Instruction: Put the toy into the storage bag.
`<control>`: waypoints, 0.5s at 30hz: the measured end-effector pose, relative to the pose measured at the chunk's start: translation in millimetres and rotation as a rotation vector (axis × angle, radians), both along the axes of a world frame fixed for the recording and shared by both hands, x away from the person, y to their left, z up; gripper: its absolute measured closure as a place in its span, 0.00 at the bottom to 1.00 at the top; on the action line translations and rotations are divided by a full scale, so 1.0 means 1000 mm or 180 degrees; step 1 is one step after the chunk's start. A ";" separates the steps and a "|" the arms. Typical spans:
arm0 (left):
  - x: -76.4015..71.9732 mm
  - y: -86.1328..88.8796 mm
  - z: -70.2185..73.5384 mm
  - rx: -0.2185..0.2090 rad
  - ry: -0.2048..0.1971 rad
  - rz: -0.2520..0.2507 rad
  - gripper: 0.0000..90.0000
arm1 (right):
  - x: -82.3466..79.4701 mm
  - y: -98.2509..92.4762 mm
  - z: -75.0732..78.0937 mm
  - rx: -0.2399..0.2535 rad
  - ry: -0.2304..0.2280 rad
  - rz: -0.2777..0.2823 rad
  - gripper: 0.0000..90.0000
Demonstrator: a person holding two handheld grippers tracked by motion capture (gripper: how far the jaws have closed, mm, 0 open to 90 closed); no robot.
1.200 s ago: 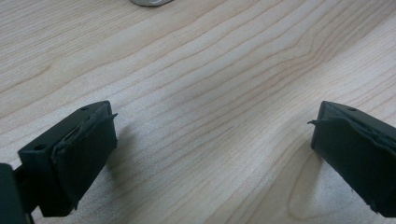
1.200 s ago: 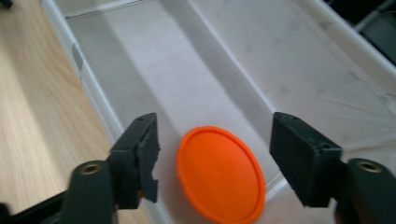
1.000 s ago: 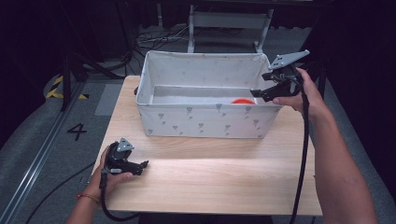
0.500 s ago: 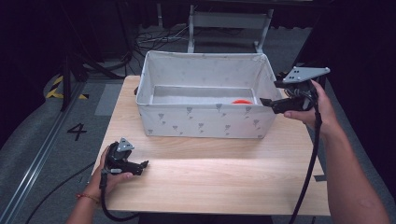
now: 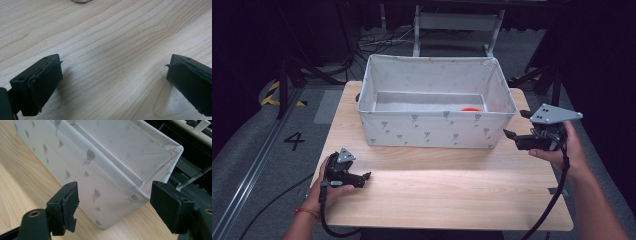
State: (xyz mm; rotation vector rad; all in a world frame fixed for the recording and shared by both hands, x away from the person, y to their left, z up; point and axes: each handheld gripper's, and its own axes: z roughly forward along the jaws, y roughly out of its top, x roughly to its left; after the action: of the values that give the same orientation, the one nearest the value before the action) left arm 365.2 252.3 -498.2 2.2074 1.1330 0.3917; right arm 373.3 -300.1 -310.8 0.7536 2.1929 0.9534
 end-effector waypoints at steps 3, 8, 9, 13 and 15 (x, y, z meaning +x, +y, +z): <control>0.000 0.000 0.000 -0.0001 0.0000 0.0001 0.01 | -0.006 -0.004 -0.007 -0.0046 0.0031 0.0009 0.26; 0.000 0.000 0.000 -0.0001 0.0002 0.0000 0.01 | -0.011 -0.011 -0.030 -0.0220 0.0133 -0.0071 0.26; 0.000 0.000 0.000 0.0000 0.0001 -0.0001 0.01 | -0.011 -0.013 -0.037 -0.0261 0.0165 -0.0090 0.26; 0.000 0.000 0.000 -0.0001 0.0001 0.0001 0.01 | -0.013 -0.019 -0.059 -0.0363 0.0293 -0.0128 0.26; 0.000 0.000 0.000 -0.0001 -0.0003 0.0003 0.01 | -0.014 -0.020 -0.063 -0.0393 0.0313 -0.0140 0.26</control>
State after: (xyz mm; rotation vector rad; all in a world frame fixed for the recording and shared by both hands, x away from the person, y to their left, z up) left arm 365.1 252.2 -498.3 2.2061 1.1335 0.3931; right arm 359.5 -320.1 -374.1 0.8018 2.2867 0.7663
